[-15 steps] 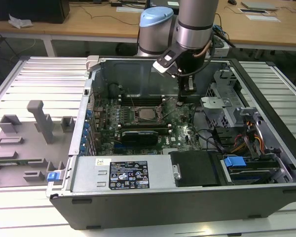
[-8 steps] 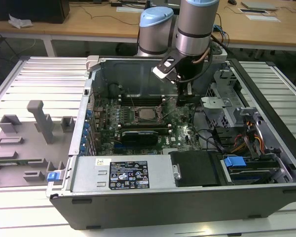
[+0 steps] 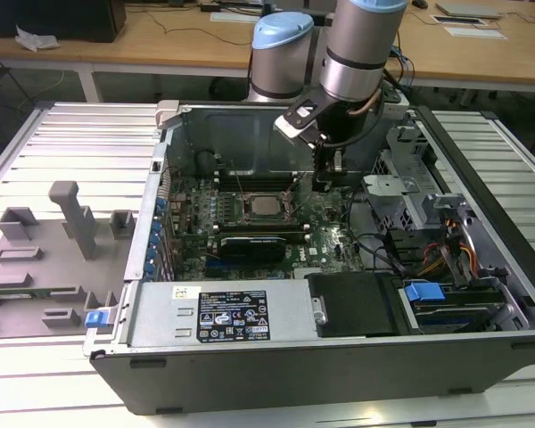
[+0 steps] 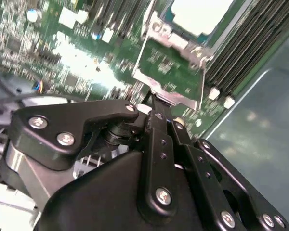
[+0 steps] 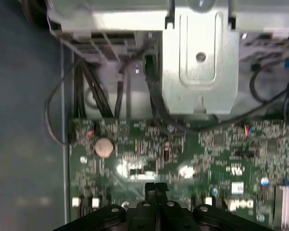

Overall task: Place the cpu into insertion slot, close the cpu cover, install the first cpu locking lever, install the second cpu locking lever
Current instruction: 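Close the cpu cover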

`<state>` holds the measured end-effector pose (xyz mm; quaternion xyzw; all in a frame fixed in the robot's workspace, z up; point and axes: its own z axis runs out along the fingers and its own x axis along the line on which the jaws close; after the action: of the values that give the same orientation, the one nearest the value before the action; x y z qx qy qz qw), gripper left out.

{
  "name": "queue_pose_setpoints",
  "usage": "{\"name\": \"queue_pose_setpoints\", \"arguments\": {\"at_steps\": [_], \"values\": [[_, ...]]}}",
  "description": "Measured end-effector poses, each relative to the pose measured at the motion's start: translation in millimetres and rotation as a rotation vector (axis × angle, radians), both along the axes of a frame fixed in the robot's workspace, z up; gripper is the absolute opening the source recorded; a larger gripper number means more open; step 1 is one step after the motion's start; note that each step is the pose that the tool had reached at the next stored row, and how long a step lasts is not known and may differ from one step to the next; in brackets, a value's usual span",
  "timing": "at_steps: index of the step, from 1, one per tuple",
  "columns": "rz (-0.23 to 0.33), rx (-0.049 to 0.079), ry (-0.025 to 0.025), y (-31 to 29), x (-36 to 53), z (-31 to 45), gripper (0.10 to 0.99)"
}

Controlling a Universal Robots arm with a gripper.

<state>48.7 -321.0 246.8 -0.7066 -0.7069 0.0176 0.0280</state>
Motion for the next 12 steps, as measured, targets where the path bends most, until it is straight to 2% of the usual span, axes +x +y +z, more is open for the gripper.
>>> {"name": "queue_pose_setpoints", "arguments": {"at_steps": [1,4,7,8,9,12], "values": [[0.0,0.0,0.0024,0.0,0.0,0.0,0.106],[0.0,0.0,0.0015,0.1,-1.3,-0.1,0.106],[0.0,0.001,-0.0079,0.1,-13.8,-0.1,0.106],[0.0,0.001,-0.0135,0.0,-22.9,0.0,0.106],[0.0,0.001,-0.0169,0.0,-28.8,0.0,0.106],[0.0,0.001,-0.0243,0.0,-42.7,0.0,0.106]]}}
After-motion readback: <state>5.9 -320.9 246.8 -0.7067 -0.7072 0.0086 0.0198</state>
